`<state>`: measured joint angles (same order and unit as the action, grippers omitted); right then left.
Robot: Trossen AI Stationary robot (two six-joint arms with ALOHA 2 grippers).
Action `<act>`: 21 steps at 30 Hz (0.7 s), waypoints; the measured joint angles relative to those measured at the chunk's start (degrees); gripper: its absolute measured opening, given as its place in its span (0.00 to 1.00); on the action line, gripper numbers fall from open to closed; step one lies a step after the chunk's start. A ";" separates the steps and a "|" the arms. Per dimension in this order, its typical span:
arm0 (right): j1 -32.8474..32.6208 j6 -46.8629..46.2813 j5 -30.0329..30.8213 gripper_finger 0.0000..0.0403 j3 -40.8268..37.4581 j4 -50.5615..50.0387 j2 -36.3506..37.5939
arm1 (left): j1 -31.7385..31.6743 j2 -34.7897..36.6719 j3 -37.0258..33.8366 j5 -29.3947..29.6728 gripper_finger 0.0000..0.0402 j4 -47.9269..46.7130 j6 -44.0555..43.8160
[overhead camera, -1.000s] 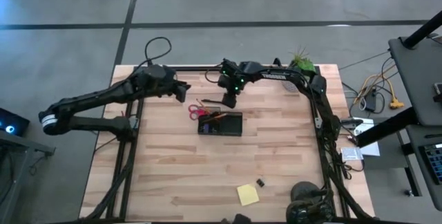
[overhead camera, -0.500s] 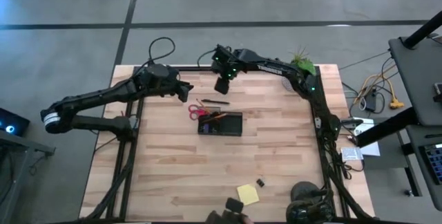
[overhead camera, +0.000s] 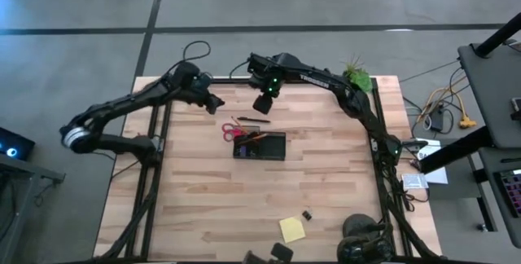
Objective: Pick and place office supplies into organizer
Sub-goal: Put the pen into the top left section of the desk organizer
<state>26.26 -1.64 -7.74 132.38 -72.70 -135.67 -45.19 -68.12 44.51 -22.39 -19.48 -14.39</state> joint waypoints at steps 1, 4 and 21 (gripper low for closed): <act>-0.09 -0.76 0.11 0.41 0.01 0.27 0.22 | -0.68 -1.85 0.00 -0.42 0.28 0.48 1.20; -0.10 -2.73 0.21 0.41 0.26 0.33 1.01 | -1.79 -7.83 0.09 -2.74 0.21 1.97 1.51; -0.15 -12.28 -0.42 0.40 0.37 -2.02 2.18 | 2.89 -17.65 0.35 0.94 0.17 10.18 32.97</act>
<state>26.11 -13.92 -8.16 132.75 -74.72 -133.49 -42.30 -85.78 44.86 -21.46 -9.30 18.58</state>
